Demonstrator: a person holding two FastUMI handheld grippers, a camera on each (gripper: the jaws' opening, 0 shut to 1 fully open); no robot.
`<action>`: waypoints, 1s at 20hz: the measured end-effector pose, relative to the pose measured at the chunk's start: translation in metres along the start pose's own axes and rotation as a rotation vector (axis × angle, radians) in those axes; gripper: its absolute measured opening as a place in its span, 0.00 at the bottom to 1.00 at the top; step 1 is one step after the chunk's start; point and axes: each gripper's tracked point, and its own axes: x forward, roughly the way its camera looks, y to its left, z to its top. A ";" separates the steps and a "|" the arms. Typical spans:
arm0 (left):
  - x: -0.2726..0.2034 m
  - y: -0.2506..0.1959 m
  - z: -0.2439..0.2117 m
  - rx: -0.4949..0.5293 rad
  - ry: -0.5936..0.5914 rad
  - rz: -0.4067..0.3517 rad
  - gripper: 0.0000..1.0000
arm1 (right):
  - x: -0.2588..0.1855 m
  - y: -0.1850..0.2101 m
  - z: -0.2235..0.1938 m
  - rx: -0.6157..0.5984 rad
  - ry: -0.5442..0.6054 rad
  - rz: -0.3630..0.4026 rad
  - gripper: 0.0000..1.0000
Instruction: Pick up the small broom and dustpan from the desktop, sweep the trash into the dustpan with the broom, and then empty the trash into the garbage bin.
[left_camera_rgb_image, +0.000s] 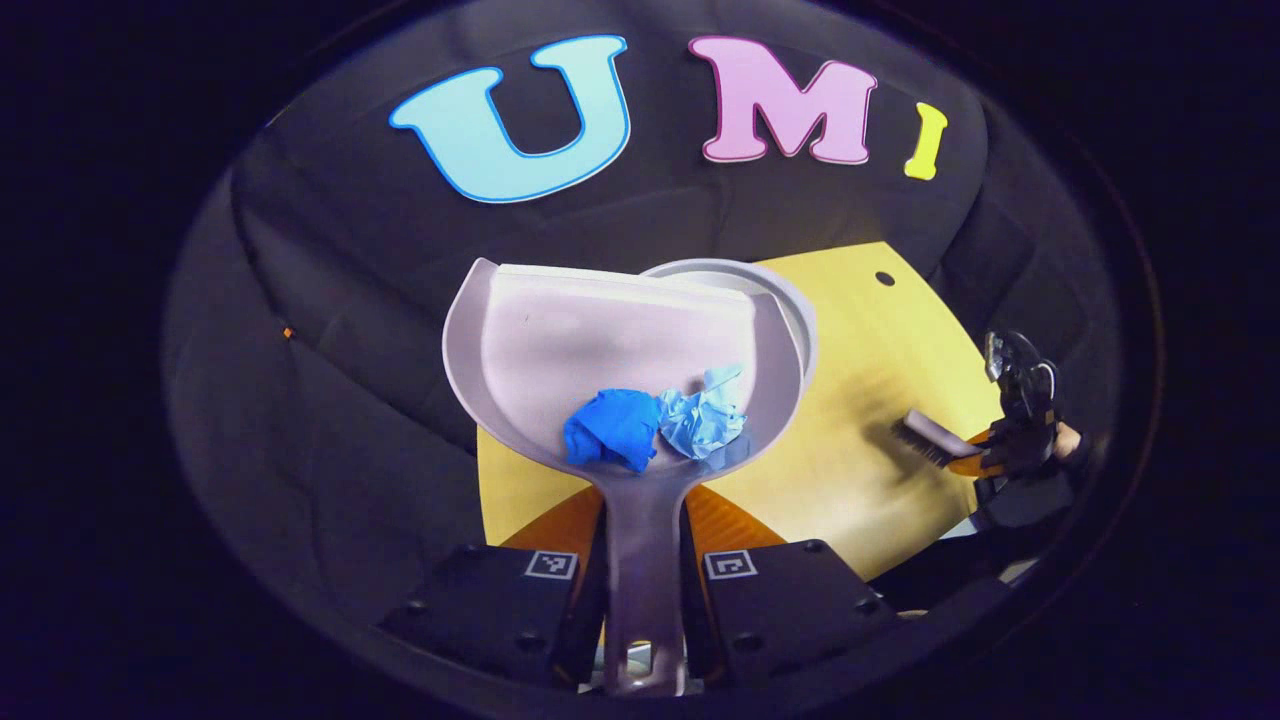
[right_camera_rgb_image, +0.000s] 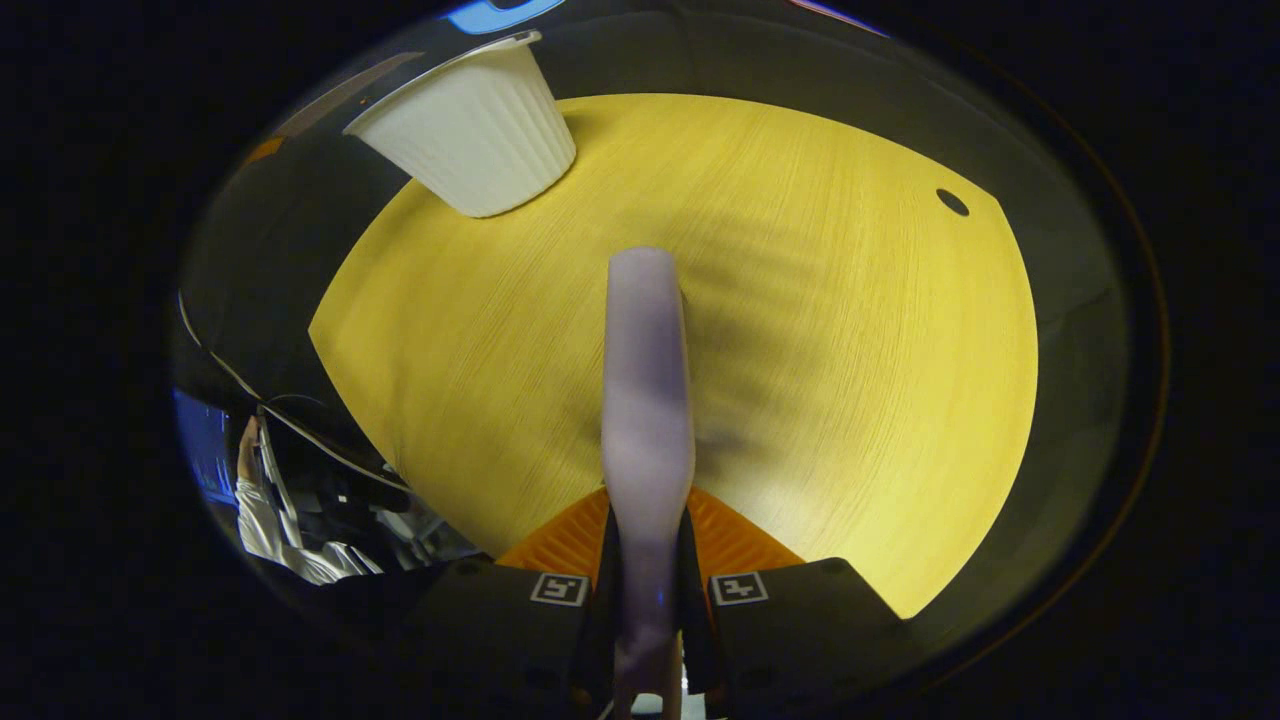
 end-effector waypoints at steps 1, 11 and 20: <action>0.008 0.001 0.004 0.060 0.050 0.029 0.30 | 0.002 -0.002 -0.004 0.005 0.004 -0.003 0.30; 0.031 -0.038 -0.001 0.601 0.301 0.340 0.30 | 0.017 0.014 -0.025 0.037 0.033 0.072 0.30; 0.014 -0.038 0.002 0.493 0.063 0.394 0.30 | 0.013 0.006 -0.010 0.151 -0.009 0.082 0.31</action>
